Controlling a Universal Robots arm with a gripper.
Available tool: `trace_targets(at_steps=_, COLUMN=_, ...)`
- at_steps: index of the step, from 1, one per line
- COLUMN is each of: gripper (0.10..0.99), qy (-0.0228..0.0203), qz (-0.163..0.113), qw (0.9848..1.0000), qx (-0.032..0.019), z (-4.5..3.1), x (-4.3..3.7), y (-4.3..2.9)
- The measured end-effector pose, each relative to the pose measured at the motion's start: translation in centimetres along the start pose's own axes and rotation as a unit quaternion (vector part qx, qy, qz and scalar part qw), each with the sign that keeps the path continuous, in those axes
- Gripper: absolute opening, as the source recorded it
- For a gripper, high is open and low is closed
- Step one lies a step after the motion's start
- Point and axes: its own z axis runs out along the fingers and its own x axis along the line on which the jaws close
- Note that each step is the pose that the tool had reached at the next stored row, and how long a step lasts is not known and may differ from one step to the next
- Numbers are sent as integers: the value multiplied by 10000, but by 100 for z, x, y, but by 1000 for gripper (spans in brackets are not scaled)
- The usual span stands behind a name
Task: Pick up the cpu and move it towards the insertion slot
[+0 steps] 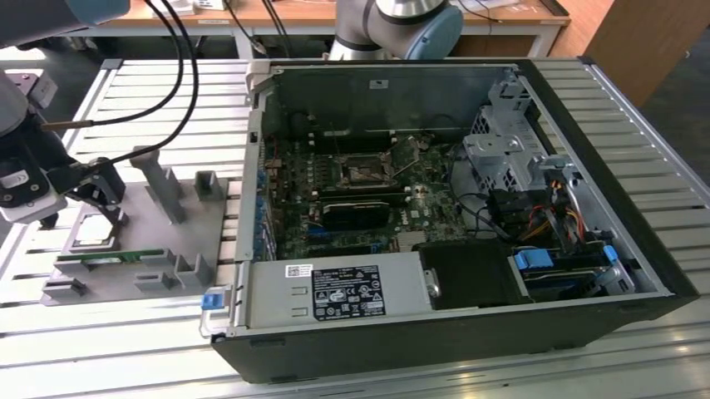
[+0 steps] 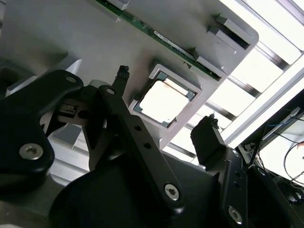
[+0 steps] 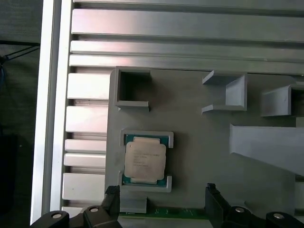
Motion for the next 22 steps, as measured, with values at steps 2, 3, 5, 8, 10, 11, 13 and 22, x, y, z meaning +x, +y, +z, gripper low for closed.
trace_targets(at_steps=2, gripper=804, qy=5, qz=0, qw=10000, qx=1, z=25, x=4, y=18)
trace_targets(at_steps=3, gripper=804, qy=8, qz=0, qw=10000, qx=1, z=37, x=6, y=29)
trace_targets(at_steps=5, gripper=804, qy=13, qz=0, qw=10000, qx=0, z=68, x=12, y=49)
trace_targets(at_steps=8, gripper=804, qy=26, qz=1, qw=10000, qx=0, z=106, x=25, y=72)
trace_targets(at_steps=10, gripper=804, qy=32, qz=1, qw=10000, qx=0, z=130, x=34, y=81)
trace_targets(at_steps=11, gripper=804, qy=36, qz=2, qw=10000, qx=-1, z=144, x=38, y=83)
trace_targets(at_steps=13, gripper=804, qy=52, qz=2, qw=10000, qx=-1, z=172, x=39, y=93)
trace_targets(at_steps=22, gripper=804, qy=70, qz=2, qw=10000, qx=-51, z=288, x=66, y=105)
